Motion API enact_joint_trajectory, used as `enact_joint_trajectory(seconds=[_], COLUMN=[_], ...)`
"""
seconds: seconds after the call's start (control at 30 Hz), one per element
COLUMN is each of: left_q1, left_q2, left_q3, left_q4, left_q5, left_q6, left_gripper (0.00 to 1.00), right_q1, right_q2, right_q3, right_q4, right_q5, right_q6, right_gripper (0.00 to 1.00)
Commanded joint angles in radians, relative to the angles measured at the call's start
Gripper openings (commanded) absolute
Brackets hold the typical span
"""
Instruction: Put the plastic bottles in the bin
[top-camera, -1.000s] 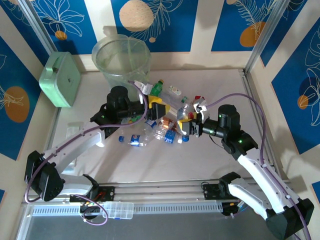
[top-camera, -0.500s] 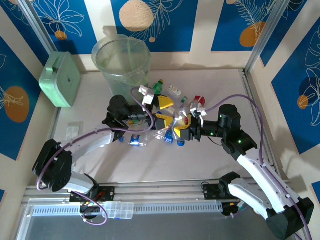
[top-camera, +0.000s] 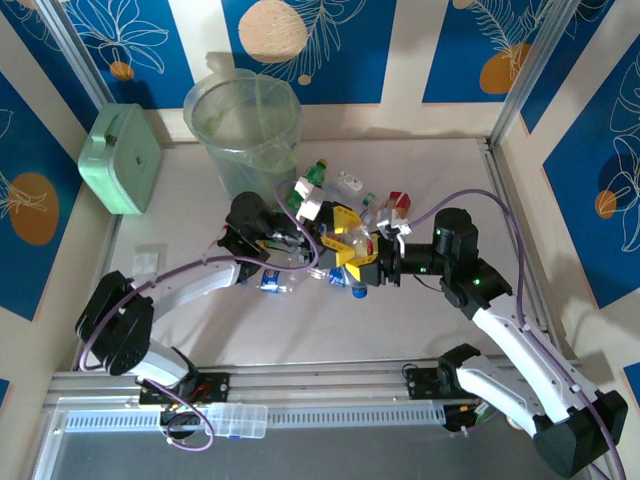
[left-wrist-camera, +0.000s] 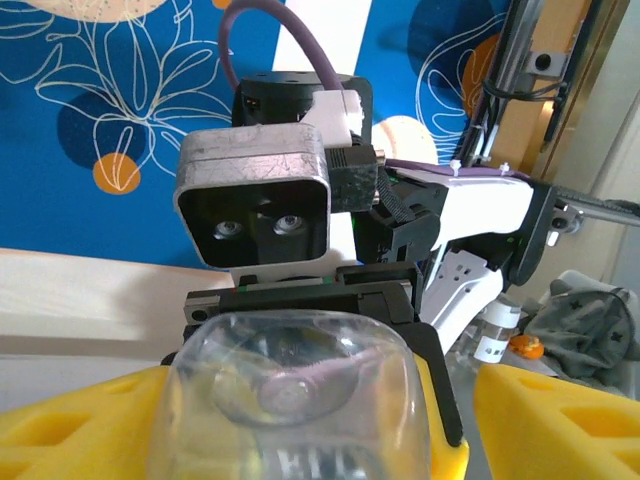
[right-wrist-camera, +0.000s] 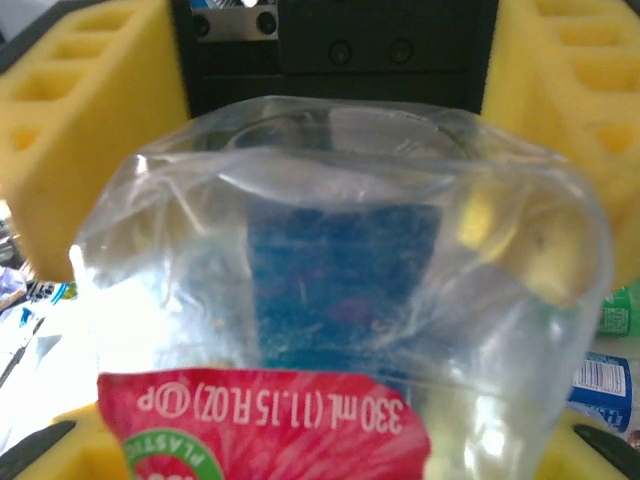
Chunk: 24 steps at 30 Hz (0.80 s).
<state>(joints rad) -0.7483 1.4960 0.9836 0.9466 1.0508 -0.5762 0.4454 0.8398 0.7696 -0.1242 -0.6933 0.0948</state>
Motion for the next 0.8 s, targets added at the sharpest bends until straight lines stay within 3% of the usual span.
enact_joint_trajectory(seconds=[0.0, 0.13, 0.3, 0.33, 0.43, 0.5, 0.63, 0.77], left_q1=[-0.015, -0.020, -0.019, -0.020, -0.016, -0.008, 0.032, 0.073], left_q2=[0.019, 0.051, 0.053, 0.050, 0.043, 0.038, 0.011, -0.046], left_q3=[0.050, 0.070, 0.073, 0.073, 0.071, 0.073, 0.076, 0.103], left_q4=[0.072, 0.152, 0.166, 0.159, 0.152, 0.137, 0.050, -0.206], left_q5=[0.076, 0.115, 0.108, 0.106, 0.093, 0.073, -0.008, -0.141], left_q6=[-0.034, -0.109, -0.119, -0.113, -0.102, -0.089, -0.035, 0.135], left_gripper=[0.63, 0.51, 0.49, 0.49, 0.49, 0.49, 0.45, 0.33], right_q1=[0.008, 0.010, 0.012, 0.013, 0.015, 0.016, 0.016, 0.015], right_q2=[0.004, 0.004, -0.002, -0.004, -0.008, -0.018, -0.049, -0.102], right_q3=[0.013, 0.020, 0.016, 0.017, 0.019, 0.021, 0.045, 0.065], right_q4=[-0.013, -0.028, -0.028, -0.028, -0.036, -0.043, -0.066, -0.090], right_q5=[-0.019, -0.009, 0.011, 0.016, 0.040, 0.052, 0.065, 0.138], right_q6=[-0.009, -0.017, -0.015, -0.014, -0.011, -0.010, -0.015, -0.015], right_gripper=[0.45, 0.45, 0.48, 0.51, 0.76, 0.83, 0.84, 0.84])
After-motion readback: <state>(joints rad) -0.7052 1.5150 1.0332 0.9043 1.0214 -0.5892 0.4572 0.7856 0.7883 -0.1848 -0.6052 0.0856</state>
